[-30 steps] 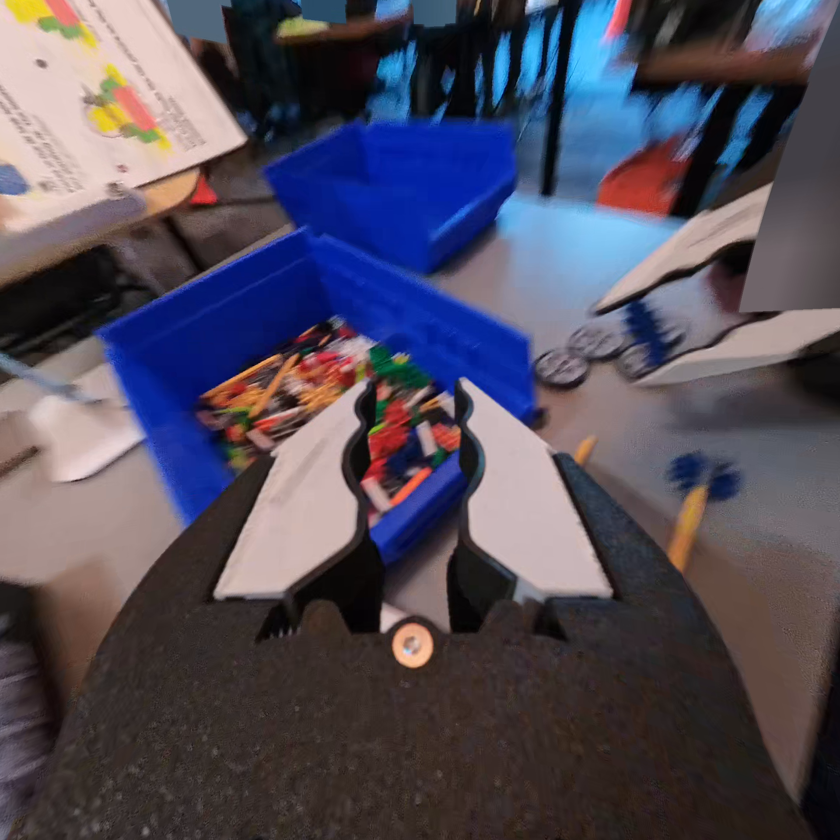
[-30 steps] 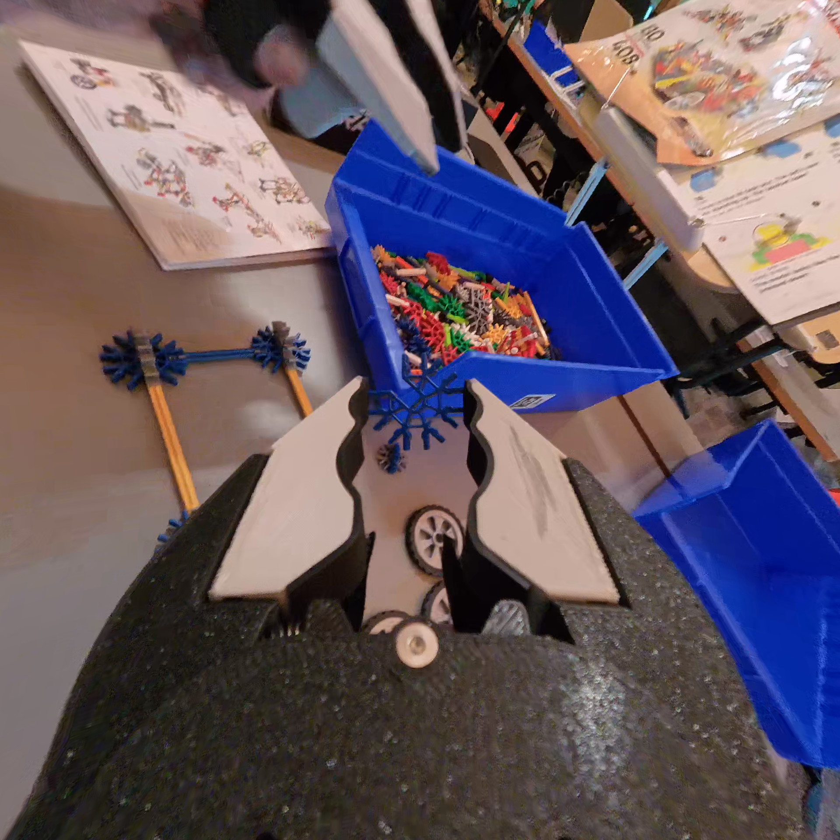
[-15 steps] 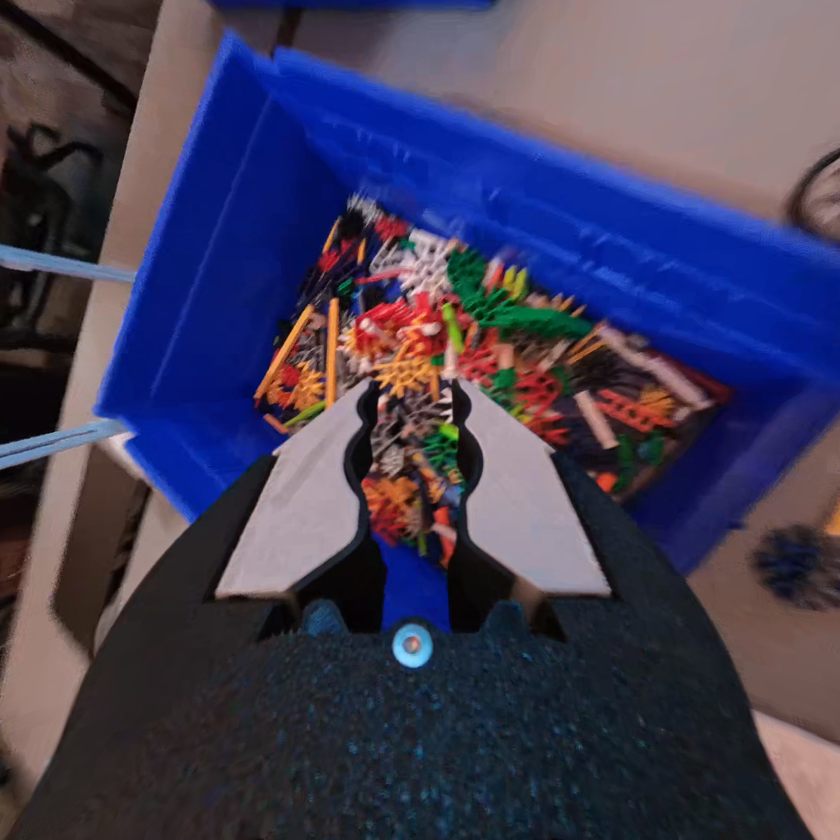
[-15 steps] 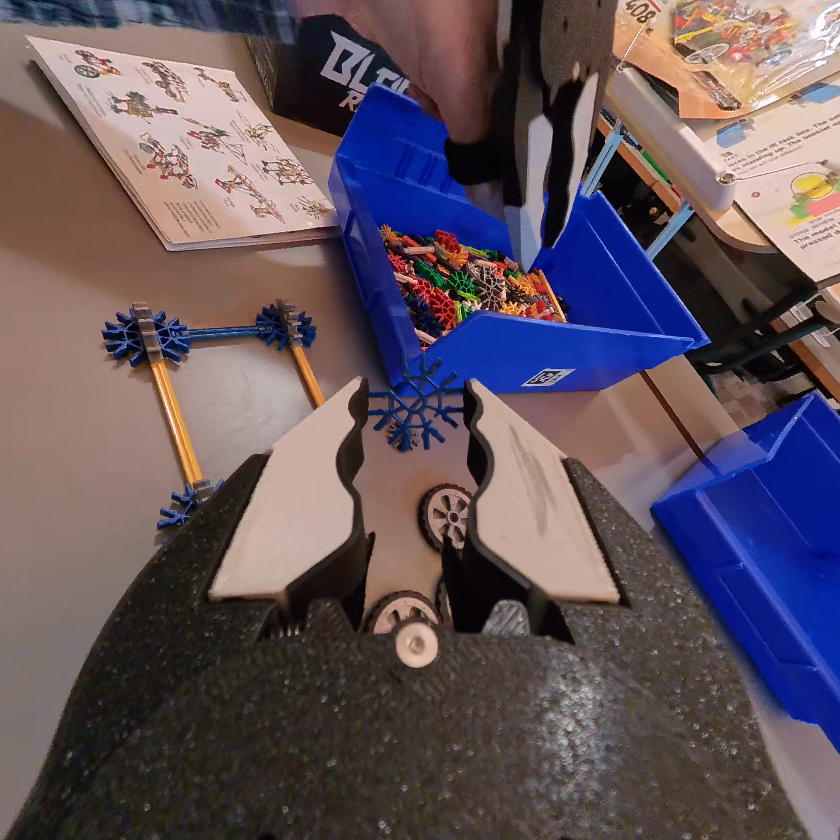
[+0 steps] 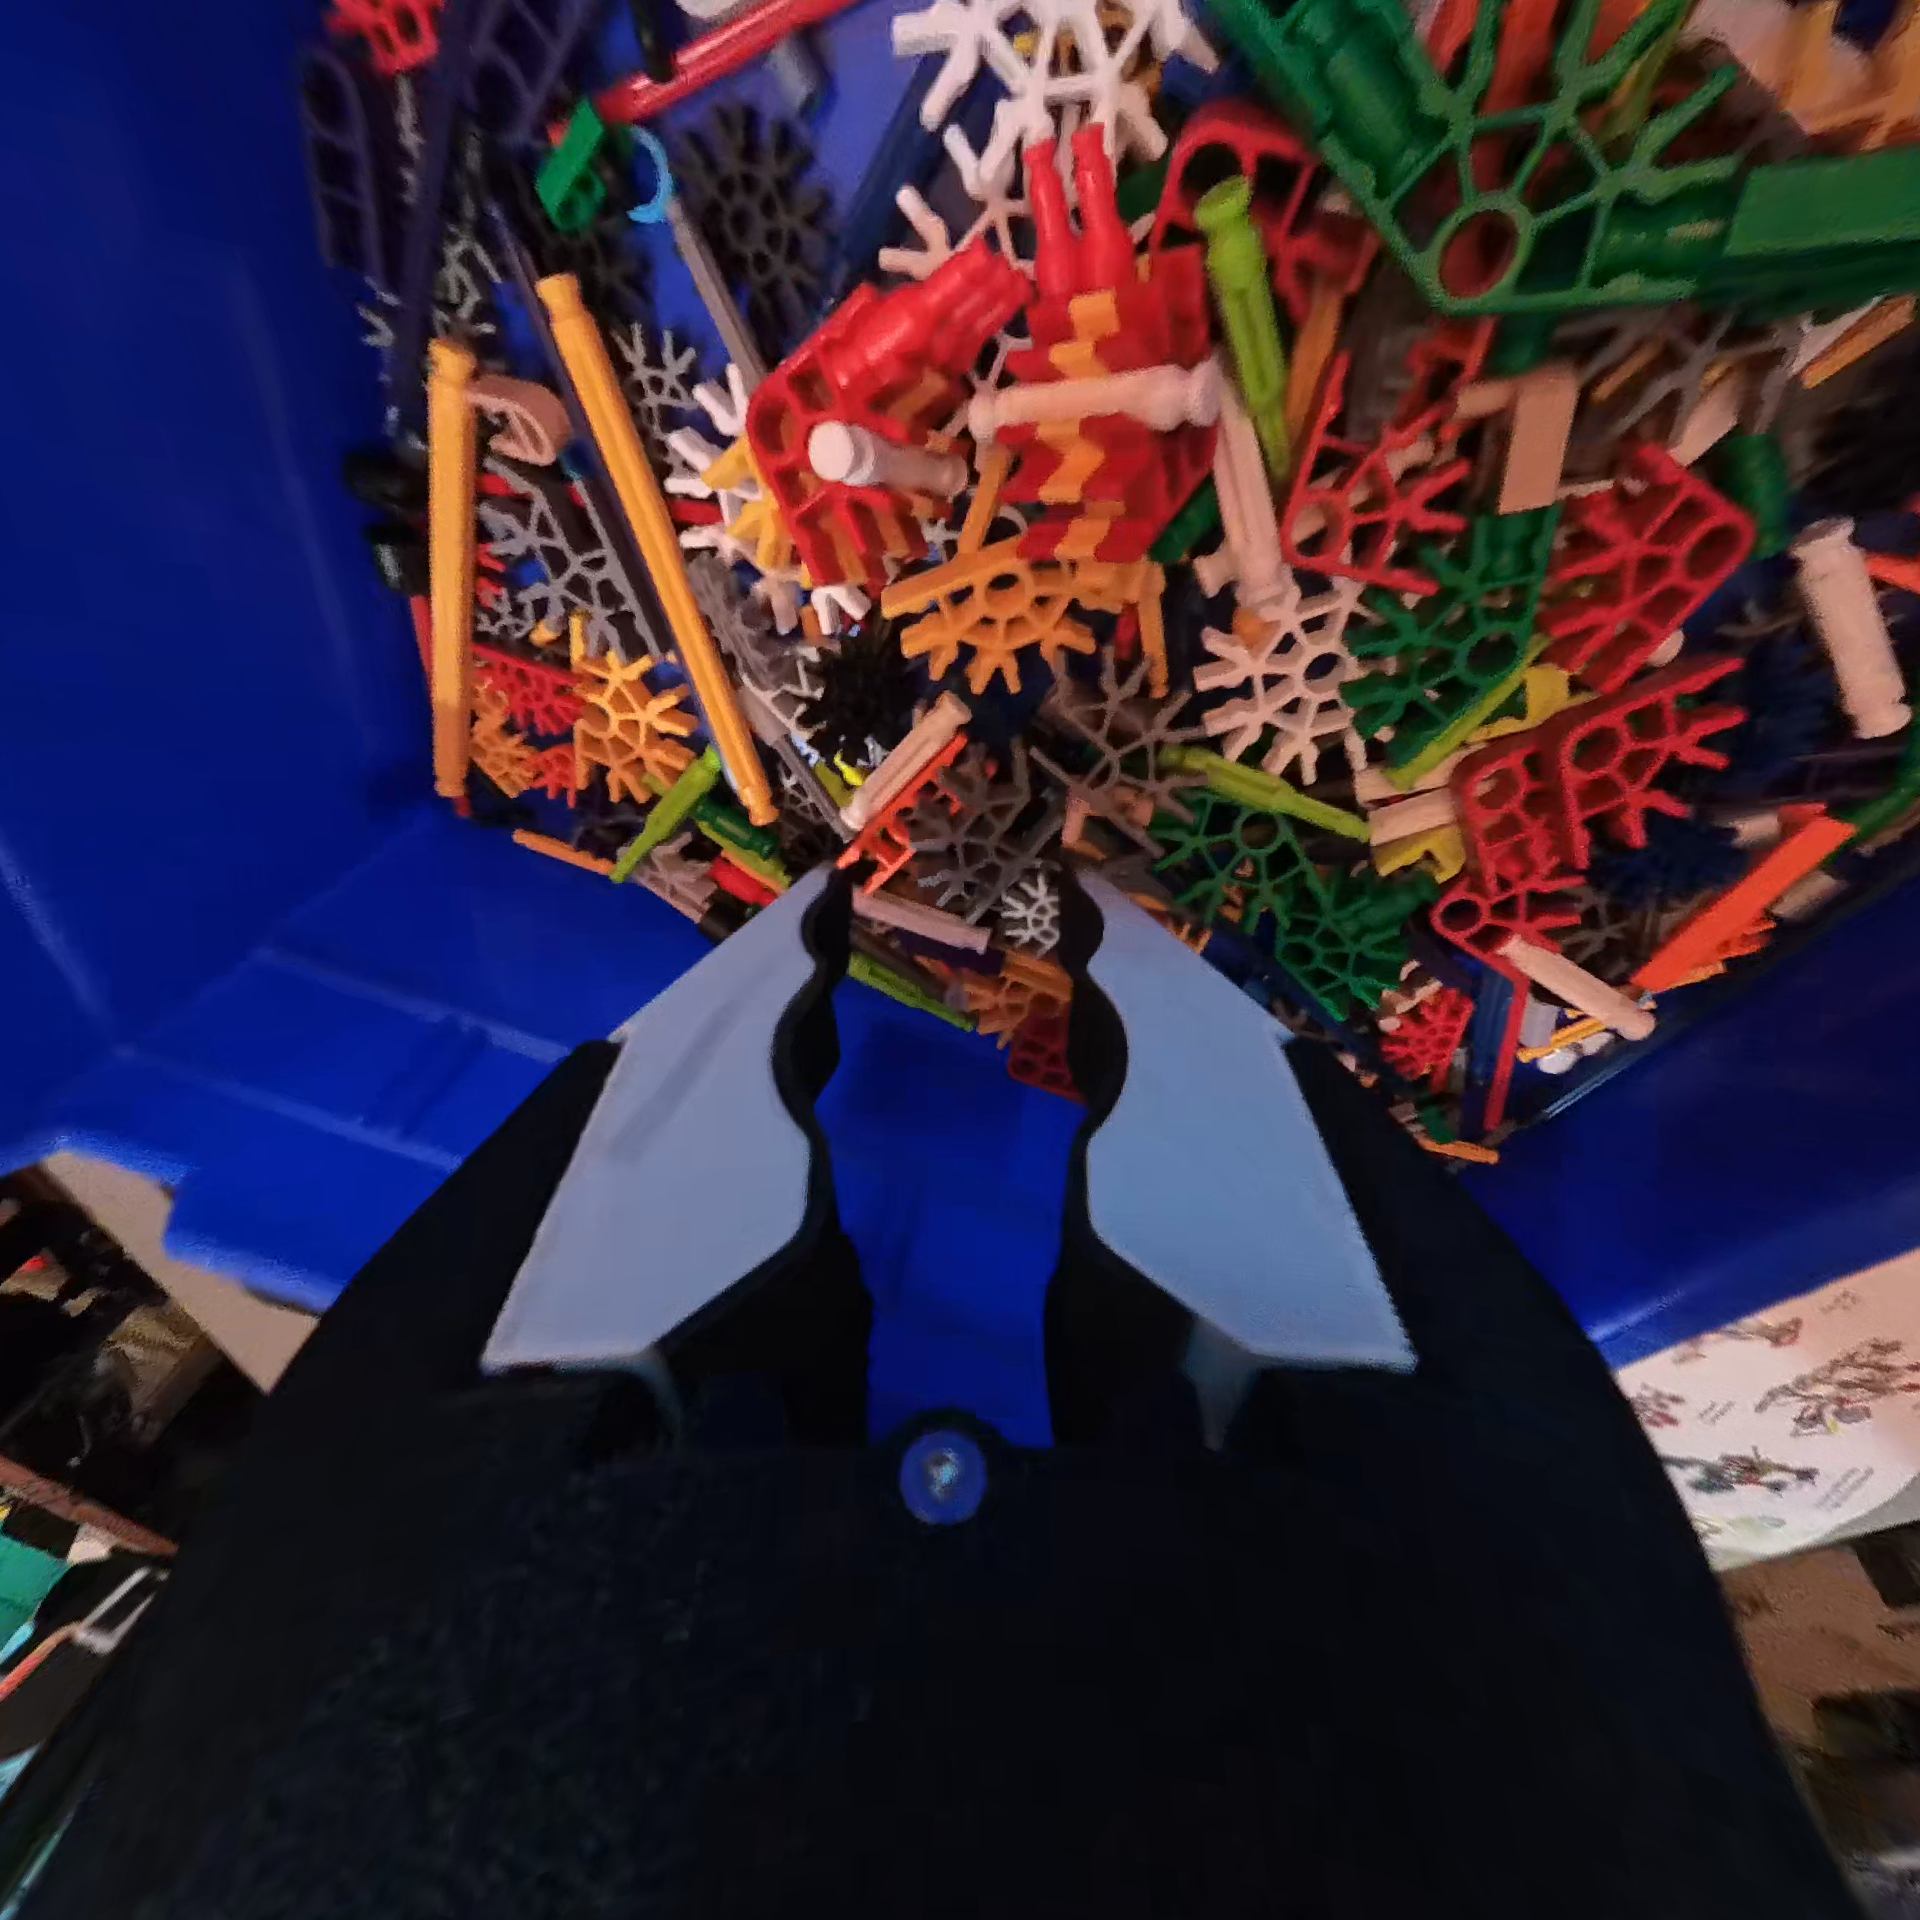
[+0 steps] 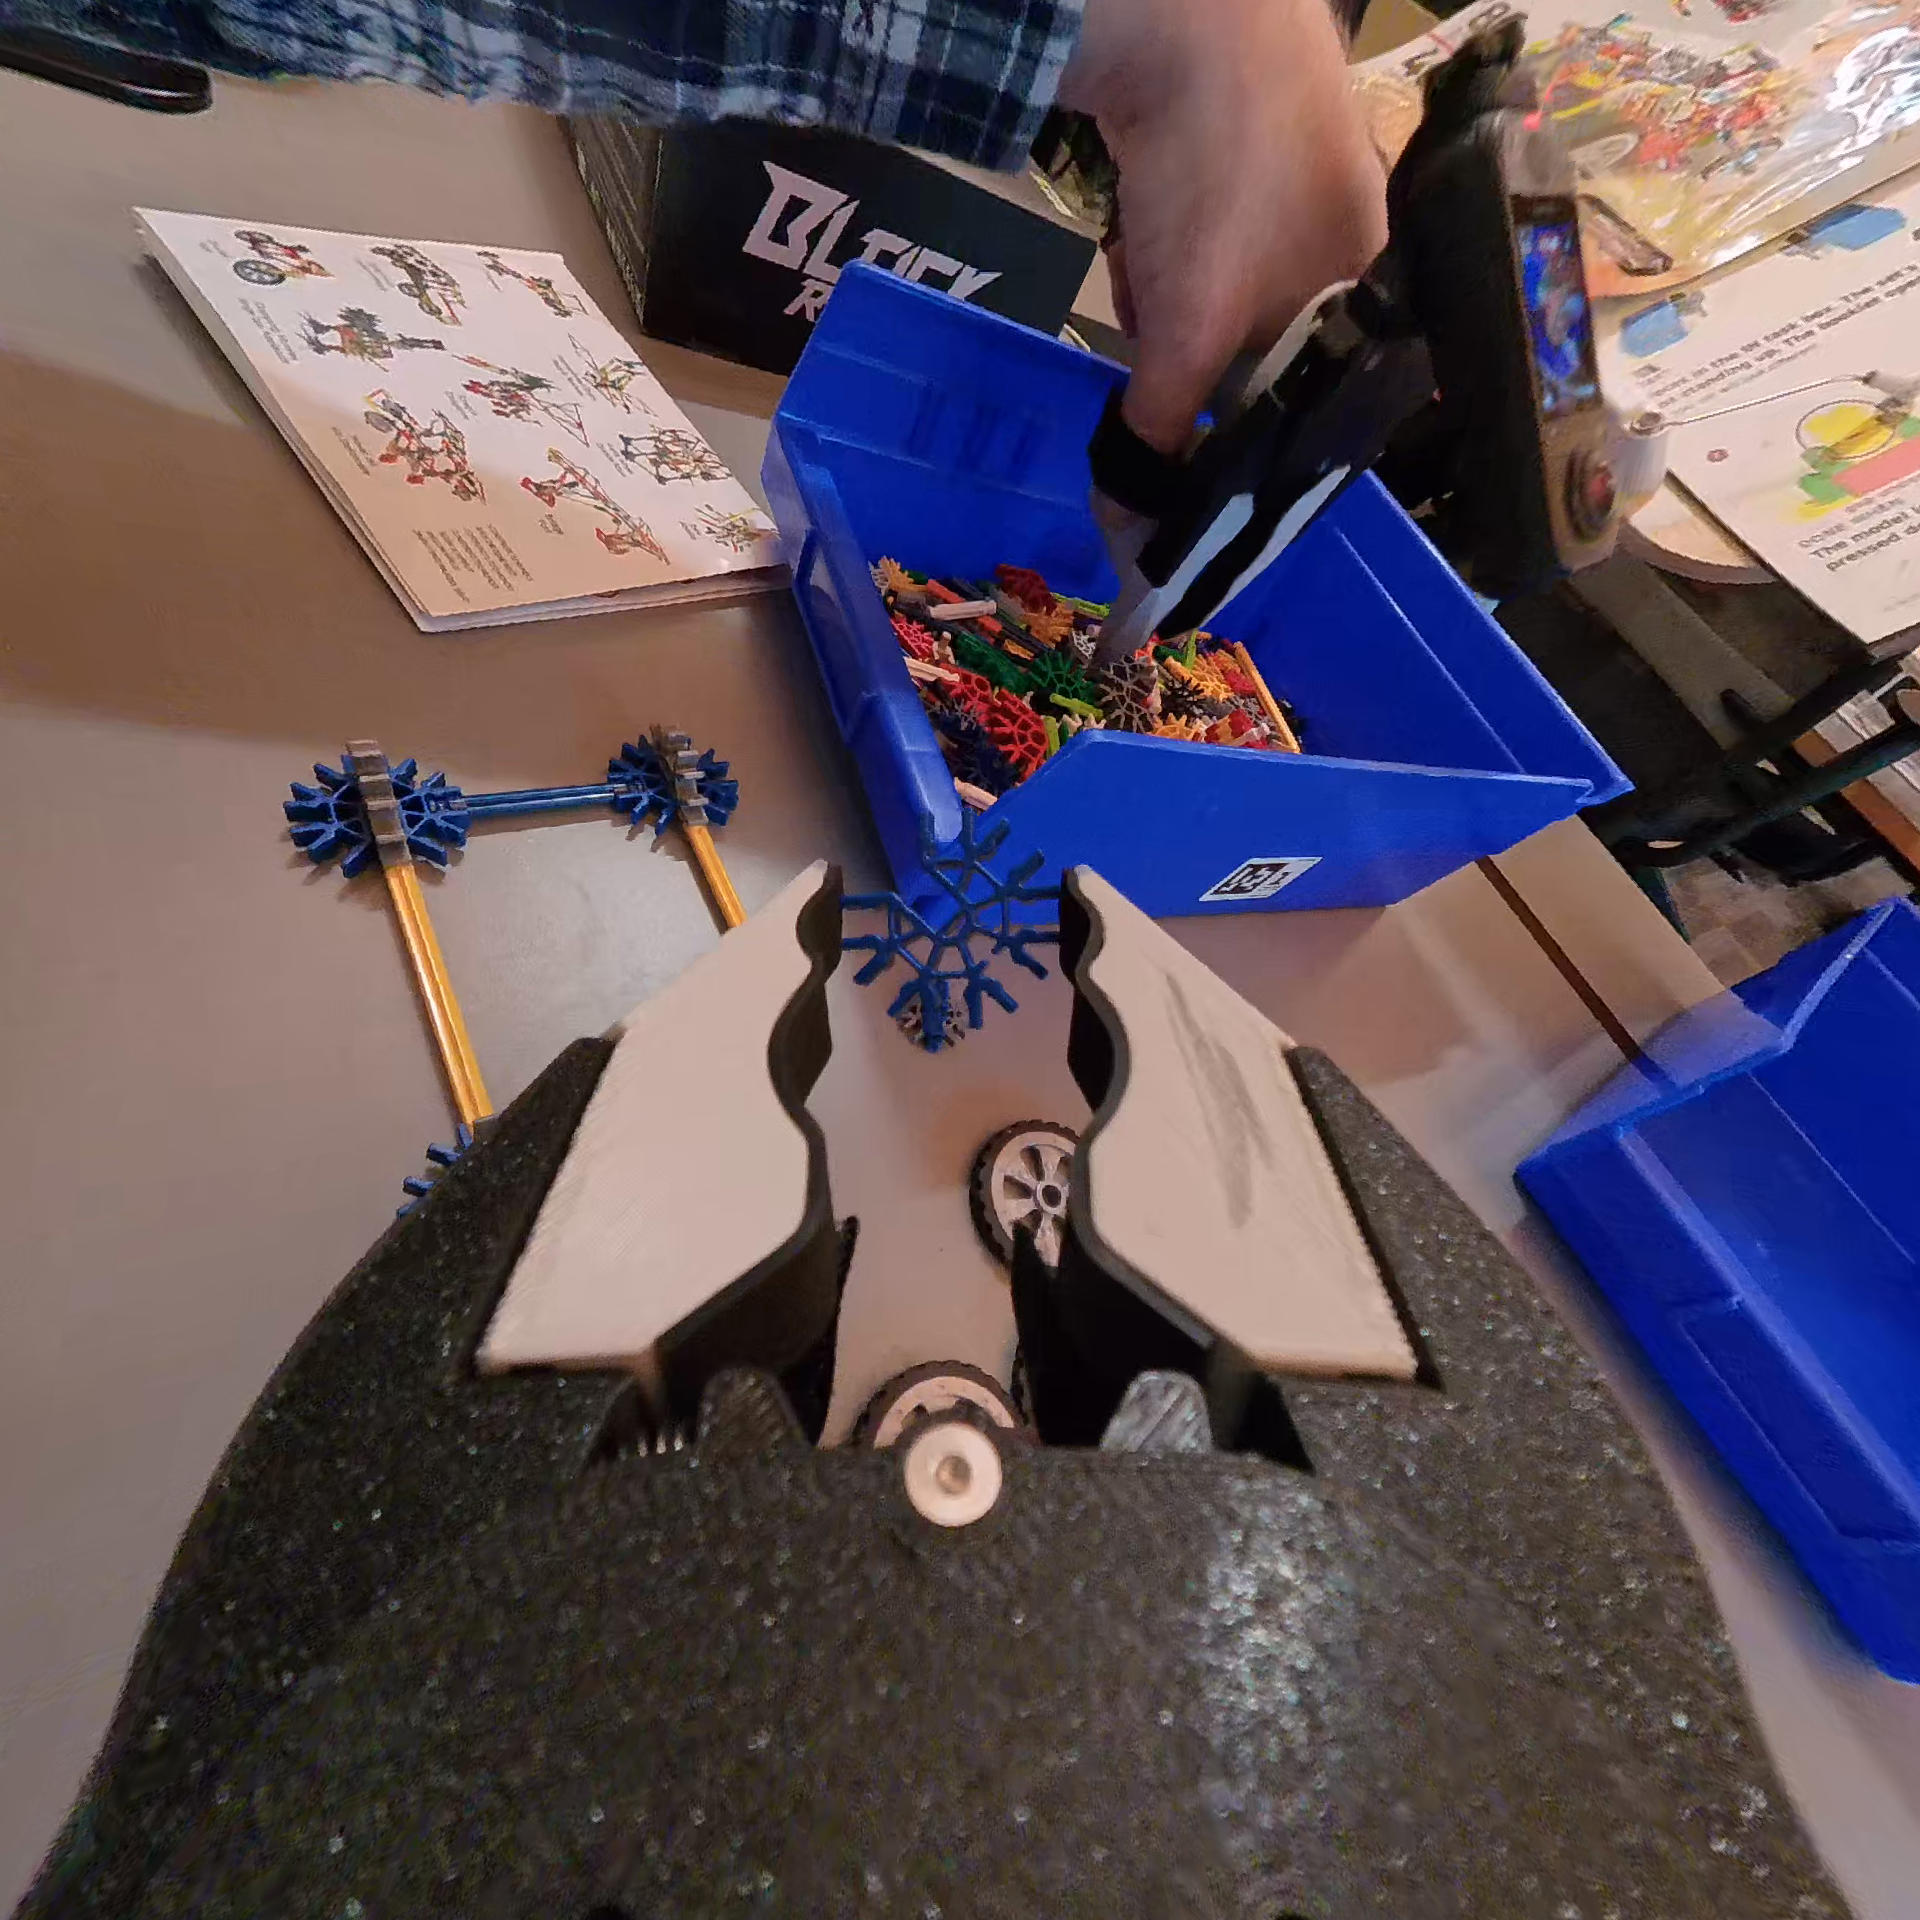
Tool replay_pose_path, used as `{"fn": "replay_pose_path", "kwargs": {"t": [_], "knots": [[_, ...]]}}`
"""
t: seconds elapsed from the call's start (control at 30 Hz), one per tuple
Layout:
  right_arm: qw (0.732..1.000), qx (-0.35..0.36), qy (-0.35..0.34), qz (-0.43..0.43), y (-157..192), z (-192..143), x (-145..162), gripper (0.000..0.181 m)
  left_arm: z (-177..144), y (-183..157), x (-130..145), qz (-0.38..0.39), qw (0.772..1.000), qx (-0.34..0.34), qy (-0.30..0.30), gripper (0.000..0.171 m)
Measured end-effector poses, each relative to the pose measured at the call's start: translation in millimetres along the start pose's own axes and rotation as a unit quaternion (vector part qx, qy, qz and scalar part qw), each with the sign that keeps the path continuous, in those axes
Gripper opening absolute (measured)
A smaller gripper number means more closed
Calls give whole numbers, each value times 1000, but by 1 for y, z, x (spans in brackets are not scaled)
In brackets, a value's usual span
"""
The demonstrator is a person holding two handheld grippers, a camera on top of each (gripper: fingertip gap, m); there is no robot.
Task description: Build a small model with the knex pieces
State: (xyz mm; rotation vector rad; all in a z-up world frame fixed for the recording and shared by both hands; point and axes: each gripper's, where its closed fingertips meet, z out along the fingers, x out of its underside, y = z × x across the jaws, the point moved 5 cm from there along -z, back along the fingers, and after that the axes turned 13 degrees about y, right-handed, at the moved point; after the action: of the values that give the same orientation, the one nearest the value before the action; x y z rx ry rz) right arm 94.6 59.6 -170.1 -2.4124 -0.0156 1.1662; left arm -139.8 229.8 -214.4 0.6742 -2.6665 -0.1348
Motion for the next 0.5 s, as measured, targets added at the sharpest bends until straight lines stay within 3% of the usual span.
{"fn": "replay_pose_path", "kwargs": {"t": [0.07,0.13,0.33,0.5], "knots": [[1000,-1,-5,3,0,-1,-1,41,5,3,-3,0,1000,5,-4,38],[1000,0,-7,2,0,-2,-2,41,7,3,-5,5,1000,7,-10,25],[1000,3,-11,5,-2,-3,-3,41,4,0,2,3,1000,-11,-24,24],[1000,-2,-10,15,-4,-3,-1,41,-25,-11,21,-23,995,-49,-88,23]]}}
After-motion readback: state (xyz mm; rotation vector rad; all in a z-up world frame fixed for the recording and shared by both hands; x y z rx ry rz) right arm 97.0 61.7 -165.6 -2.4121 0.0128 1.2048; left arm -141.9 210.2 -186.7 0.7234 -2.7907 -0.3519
